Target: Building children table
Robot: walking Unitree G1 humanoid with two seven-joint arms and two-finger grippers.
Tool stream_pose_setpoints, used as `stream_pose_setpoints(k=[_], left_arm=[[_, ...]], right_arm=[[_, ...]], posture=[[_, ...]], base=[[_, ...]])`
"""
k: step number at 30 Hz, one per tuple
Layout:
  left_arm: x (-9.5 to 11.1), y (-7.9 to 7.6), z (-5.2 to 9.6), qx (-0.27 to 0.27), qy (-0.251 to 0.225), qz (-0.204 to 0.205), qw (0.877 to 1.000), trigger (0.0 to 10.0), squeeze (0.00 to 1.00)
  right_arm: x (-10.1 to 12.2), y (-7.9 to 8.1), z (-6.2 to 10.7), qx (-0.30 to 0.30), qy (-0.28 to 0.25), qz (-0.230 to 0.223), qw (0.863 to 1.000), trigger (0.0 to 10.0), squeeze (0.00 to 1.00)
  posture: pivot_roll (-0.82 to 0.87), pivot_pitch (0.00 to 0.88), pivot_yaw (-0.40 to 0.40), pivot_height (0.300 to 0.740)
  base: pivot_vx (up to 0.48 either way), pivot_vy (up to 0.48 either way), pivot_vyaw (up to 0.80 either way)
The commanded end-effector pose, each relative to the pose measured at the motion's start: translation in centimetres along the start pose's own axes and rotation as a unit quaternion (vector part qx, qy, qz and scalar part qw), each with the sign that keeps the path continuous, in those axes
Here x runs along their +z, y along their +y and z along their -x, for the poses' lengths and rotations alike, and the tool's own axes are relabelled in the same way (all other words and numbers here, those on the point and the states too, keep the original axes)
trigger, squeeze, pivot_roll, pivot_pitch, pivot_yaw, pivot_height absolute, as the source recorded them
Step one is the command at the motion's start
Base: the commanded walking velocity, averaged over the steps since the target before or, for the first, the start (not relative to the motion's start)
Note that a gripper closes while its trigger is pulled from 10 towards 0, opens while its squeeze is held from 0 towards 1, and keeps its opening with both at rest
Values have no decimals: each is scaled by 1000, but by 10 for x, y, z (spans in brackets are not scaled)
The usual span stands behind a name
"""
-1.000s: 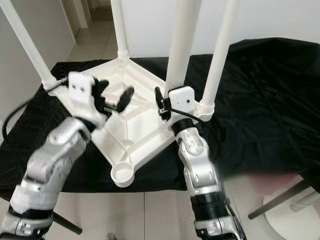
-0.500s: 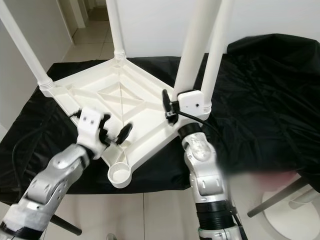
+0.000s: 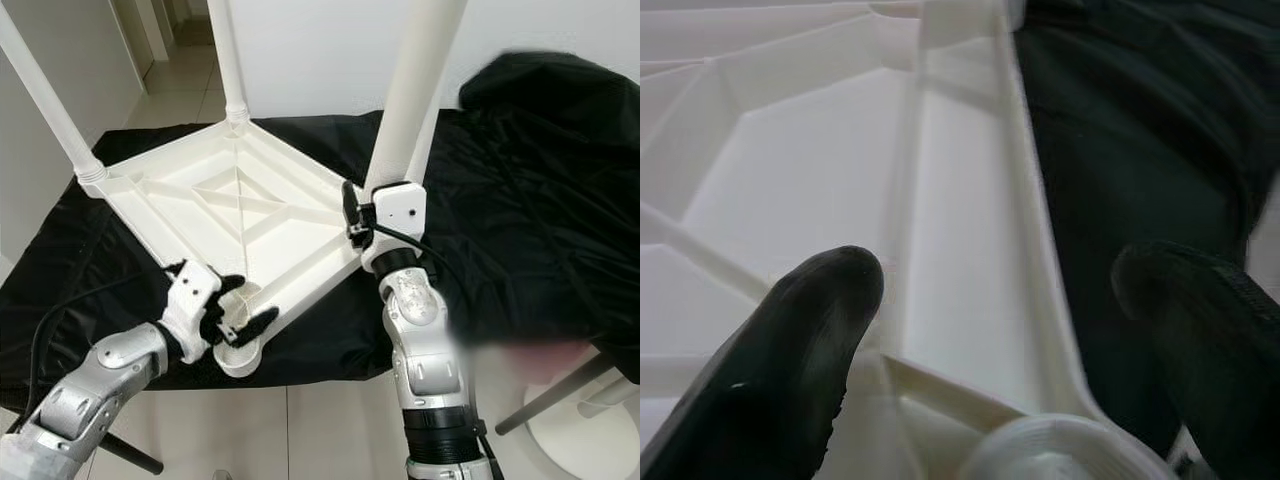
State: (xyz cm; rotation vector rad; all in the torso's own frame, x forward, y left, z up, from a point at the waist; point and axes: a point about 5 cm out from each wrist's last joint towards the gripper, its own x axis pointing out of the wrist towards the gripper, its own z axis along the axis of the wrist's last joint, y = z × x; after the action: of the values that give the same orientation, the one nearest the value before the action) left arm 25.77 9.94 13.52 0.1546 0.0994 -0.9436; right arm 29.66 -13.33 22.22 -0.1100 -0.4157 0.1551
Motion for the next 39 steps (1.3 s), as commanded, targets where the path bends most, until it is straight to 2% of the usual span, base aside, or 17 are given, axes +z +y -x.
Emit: stream_pose_setpoints(k=[1,4,8,12,15,18,22,26,28,30,31,34,39], left_arm=[[-4,-14,4,-82,12,-5,997,10000,0],[-11,-21,4,-112,29,-21,993,10000,0],[-15,-22,1,-115,34,-24,992,10000,0],[-17,-19,-6,-92,38,-28,995,10000,0],[-21,-11,-20,-35,50,-16,998,10000,0],[-20,-9,-26,-14,51,-5,999,10000,0],[-19,-8,-28,-6,50,-1,999,10000,0],[-17,-3,-41,22,56,-1,998,10000,0],[-17,-3,-41,22,56,-1,998,10000,0],[-15,-2,-44,24,53,-5,998,10000,0],[-6,-1,-55,36,41,-12,998,10000,0],[1,2,-62,50,35,-17,998,10000,0],[9,6,-63,63,30,-7,998,10000,0]], right_arm=[[4,1,2,0,-4,4,1000,10000,0],[3,2,2,3,0,5,1000,10000,0],[3,3,1,6,0,7,1000,10000,0],[4,2,1,5,0,9,1000,10000,0],[5,1,0,5,0,13,1000,10000,0],[5,1,0,5,1,14,1000,10000,0],[5,1,-1,5,2,15,1000,10000,0],[4,2,-1,5,5,16,1000,10000,0],[4,2,-1,5,5,16,1000,10000,0],[4,3,-2,5,6,17,1000,10000,0],[4,2,-2,0,6,19,1000,10000,0],[4,2,-3,-5,5,19,1000,10000,0],[4,2,-3,-7,6,20,1000,10000,0]], posture=[[-1,33,72,740],[1,29,66,740],[1,29,66,740],[-6,26,64,740],[-12,21,60,740],[-17,15,57,740],[-17,15,57,740],[-20,16,64,740],[-20,16,64,740],[-23,13,68,740],[-26,8,73,740],[-26,11,80,740],[-24,14,82,740]], base=[[0,0,0],[0,0,0],[0,0,0],[0,0,0],[0,0,0],[0,0,0],[0,0,0],[0,0,0],[0,0,0],[0,0,0],[0,0,0],[0,0,0],[0,0,0]])
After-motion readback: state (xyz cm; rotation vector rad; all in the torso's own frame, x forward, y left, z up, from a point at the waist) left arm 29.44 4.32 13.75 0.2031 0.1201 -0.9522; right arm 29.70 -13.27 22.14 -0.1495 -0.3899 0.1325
